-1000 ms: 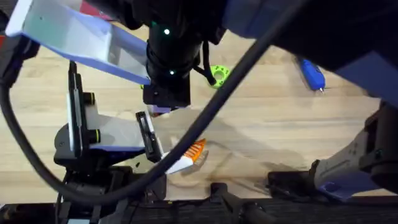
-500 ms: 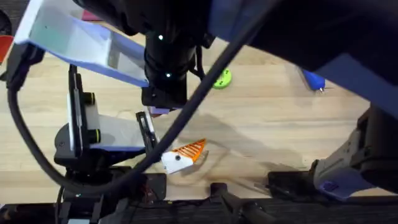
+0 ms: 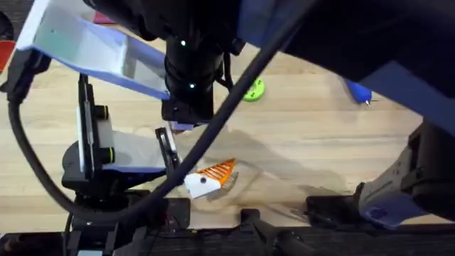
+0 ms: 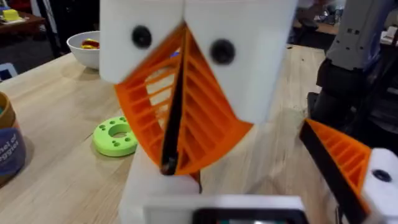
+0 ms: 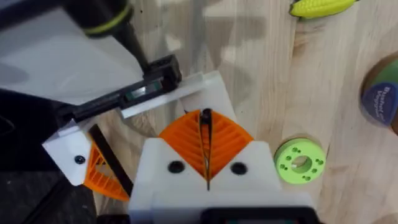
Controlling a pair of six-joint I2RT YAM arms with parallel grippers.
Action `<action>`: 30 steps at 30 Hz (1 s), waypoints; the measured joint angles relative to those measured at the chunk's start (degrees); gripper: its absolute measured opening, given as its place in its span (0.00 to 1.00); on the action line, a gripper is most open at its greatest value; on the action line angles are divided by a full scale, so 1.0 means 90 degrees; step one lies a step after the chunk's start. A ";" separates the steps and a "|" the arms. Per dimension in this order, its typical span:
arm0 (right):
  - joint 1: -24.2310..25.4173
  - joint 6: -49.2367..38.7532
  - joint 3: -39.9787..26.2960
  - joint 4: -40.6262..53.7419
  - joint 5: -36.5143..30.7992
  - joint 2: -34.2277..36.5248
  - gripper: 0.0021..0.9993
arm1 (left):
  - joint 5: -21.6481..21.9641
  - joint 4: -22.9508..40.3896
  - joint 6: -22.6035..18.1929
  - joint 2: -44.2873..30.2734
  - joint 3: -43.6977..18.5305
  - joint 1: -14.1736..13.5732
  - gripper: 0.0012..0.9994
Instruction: Pick up the gripper from the table and insert it into the empty holder that is missing its gripper. Then pick up a screw, insert it into the mounting hole, and use the screwdriver to tighten it. Finally, clean up the table by picking up the vegetable and placing it into the bucket.
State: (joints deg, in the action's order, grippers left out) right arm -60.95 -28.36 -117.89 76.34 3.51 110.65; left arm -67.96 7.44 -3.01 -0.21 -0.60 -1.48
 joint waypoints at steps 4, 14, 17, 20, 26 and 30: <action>0.0000 0.0002 0.0000 0.0000 0.0005 0.0001 0.31 | 0.0001 0.0000 0.0000 0.0000 0.0000 0.0000 0.99; 0.0010 -0.0008 0.0000 -0.0004 0.0002 0.0000 0.99 | -0.0007 0.0000 -0.0022 0.0000 0.0000 0.0000 0.99; 0.0054 0.0130 0.0000 -0.0041 0.0005 0.0000 0.99 | -0.0007 0.0000 -0.0022 0.0000 0.0000 0.0000 0.99; 0.0176 0.0383 0.0056 -0.0199 0.0006 -0.0041 0.99 | -0.0006 0.0000 -0.0023 0.0000 0.0000 0.0000 0.99; 0.0550 0.0942 0.1256 -0.1193 0.0028 -0.0877 0.99 | -0.0007 0.0000 -0.0024 0.0000 0.0000 0.0000 0.99; 0.0935 0.1366 0.2242 -0.1720 0.0057 -0.1771 0.99 | -0.0007 0.0000 -0.0024 0.0000 0.0000 0.0000 0.99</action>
State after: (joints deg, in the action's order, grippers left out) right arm -52.54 -16.06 -97.71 60.86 4.02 94.71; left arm -68.03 7.44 -3.22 -0.21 -0.60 -1.48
